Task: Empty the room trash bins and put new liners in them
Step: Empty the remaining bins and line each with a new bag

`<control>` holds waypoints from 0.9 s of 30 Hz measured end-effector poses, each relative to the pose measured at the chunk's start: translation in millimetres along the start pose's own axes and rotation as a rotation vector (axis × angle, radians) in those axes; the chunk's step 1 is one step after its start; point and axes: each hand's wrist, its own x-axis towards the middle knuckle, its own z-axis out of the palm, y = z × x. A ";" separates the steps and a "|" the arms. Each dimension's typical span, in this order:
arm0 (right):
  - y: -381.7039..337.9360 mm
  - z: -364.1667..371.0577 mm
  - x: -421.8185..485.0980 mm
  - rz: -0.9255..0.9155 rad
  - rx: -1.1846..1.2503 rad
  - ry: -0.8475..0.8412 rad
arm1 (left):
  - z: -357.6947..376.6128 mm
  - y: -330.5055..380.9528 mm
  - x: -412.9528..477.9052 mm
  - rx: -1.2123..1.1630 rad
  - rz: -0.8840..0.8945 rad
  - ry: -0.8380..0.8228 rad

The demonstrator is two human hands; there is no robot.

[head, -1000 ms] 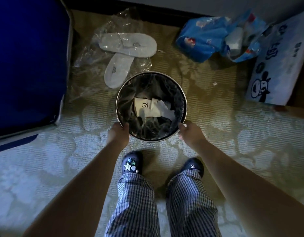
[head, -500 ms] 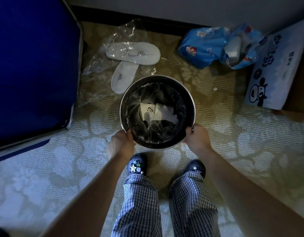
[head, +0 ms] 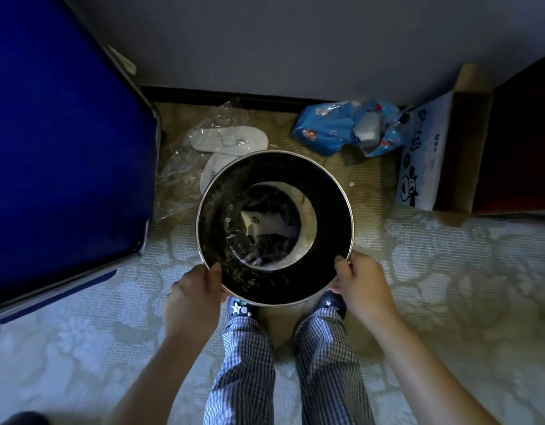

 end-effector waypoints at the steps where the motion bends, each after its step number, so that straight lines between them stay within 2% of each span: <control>1: 1.5 -10.3 -6.1 0.007 0.010 0.009 | -1.9 9.8 -6.4 0.009 0.013 -0.009; 6: 31.3 -59.4 -17.3 0.102 0.060 0.071 | 18.0 63.0 -22.1 0.040 0.078 -0.068; 12: 86.0 -98.8 -8.0 0.268 0.267 0.165 | 85.3 120.5 -12.3 0.136 0.210 -0.168; 20: 139.3 -95.5 51.7 0.391 0.404 0.237 | 176.6 142.2 28.6 0.214 0.113 -0.217; 22: 149.7 -88.8 73.4 0.392 0.388 0.232 | 195.8 136.7 44.6 0.176 0.078 -0.255; 27: 177.3 -60.8 133.3 0.446 0.478 0.207 | 239.2 124.6 70.2 -0.124 -0.030 -0.331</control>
